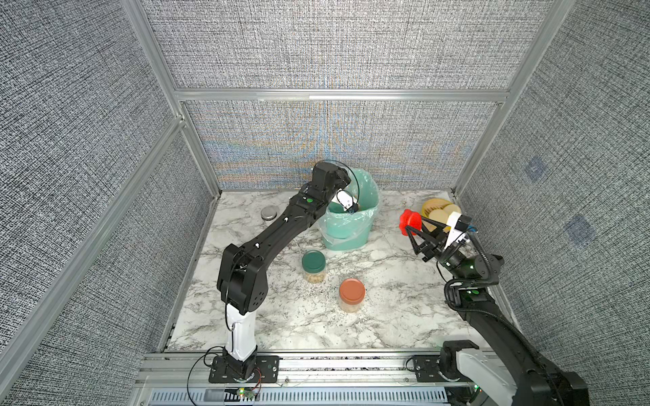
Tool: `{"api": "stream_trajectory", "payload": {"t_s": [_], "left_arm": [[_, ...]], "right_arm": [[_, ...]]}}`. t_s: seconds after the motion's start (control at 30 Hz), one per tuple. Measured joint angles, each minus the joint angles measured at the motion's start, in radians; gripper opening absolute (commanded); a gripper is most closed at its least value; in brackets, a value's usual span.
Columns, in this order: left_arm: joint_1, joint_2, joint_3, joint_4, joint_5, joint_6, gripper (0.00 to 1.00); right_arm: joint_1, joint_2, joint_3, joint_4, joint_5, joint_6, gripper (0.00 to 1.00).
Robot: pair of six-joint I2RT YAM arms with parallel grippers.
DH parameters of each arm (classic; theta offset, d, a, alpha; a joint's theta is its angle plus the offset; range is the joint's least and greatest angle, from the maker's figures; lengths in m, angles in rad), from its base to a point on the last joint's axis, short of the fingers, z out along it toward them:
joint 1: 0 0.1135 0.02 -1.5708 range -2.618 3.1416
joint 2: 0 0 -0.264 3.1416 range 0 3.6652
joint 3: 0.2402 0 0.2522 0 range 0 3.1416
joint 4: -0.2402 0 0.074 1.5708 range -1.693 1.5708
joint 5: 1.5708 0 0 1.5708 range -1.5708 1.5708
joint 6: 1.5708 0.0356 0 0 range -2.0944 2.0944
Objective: Empty moldy peanuts from jars
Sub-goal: Pour the moldy peanuts from the jar into the trash bin.
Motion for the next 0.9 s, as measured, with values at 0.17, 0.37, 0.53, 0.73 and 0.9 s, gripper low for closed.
{"api": "stream_trajectory", "payload": {"t_s": [0.17, 0.37, 0.53, 0.73, 0.9], "left_arm": [[0.002, -0.021, -0.031, -0.019, 0.040, 0.000, 0.00], [0.028, -0.037, -0.029, -0.039, 0.091, 0.000, 0.03], [0.044, -0.040, 0.034, -0.063, 0.121, 0.001, 0.04], [0.058, -0.039, 0.106, -0.047, 0.170, 0.001, 0.05], [0.063, -0.079, 0.031, -0.116, 0.202, 0.001, 0.06]], "right_arm": [[-0.005, 0.000, -0.004, 0.013, -0.003, 0.003, 0.00], [-0.008, 0.002, -0.007, 0.042, -0.014, 0.005, 0.00], [-0.010, 0.012, -0.012, 0.053, -0.018, 0.008, 0.00], [-0.011, 0.024, -0.025, 0.084, -0.021, 0.018, 0.00], [-0.013, 0.024, -0.027, 0.088, -0.022, 0.018, 0.00]]}}
